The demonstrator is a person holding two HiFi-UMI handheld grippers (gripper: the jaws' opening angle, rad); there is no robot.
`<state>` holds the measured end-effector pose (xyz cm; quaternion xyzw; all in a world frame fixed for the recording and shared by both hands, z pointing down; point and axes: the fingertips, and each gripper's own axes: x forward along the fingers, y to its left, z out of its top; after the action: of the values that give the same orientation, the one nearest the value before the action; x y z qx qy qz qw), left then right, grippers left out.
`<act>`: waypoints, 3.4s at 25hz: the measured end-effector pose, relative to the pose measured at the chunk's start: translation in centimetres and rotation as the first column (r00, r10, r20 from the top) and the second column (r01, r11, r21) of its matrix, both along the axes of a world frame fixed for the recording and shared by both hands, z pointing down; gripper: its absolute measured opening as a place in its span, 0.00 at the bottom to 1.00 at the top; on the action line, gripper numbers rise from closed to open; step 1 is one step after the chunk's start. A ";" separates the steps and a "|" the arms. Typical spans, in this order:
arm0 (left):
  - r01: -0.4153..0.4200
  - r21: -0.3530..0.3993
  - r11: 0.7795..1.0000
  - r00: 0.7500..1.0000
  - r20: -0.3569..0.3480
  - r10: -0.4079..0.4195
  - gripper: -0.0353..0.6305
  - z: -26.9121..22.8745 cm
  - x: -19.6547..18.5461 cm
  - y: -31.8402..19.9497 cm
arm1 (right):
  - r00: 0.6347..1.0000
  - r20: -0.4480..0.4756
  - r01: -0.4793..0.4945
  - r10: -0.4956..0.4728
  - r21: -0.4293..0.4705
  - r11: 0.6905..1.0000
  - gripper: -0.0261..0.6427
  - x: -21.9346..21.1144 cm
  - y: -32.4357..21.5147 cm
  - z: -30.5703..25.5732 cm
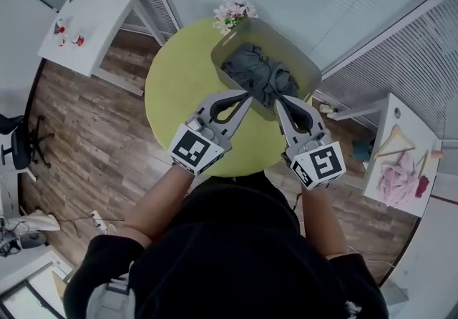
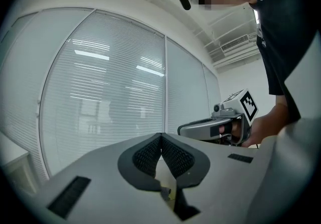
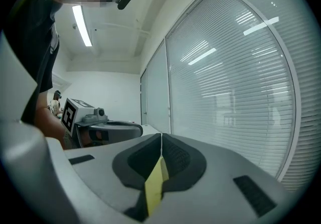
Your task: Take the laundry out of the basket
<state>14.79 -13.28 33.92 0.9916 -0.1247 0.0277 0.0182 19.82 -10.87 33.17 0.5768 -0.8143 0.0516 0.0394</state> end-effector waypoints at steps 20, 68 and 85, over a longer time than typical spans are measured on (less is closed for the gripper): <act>0.144 0.039 0.989 0.989 -0.040 -0.143 0.07 5.1 8.9 -13.4 | 0.961 -0.098 0.212 -0.258 -0.337 0.917 0.08 7.2 -12.4 13.2; 0.269 0.046 0.962 0.961 0.052 -0.271 0.07 15.5 13.3 -25.6 | 0.654 -0.073 0.257 -0.753 -0.915 0.311 0.67 4.8 -18.4 45.0; 0.324 0.074 0.943 0.945 0.028 -0.326 0.07 11.7 12.0 -25.0 | 0.680 -0.118 0.244 -0.723 -0.894 0.376 0.58 5.7 -18.8 39.6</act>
<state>26.84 -38.23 45.64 0.9568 -0.2877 0.0398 -0.0141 25.52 -29.65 72.80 0.1999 -0.7849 0.2609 0.5252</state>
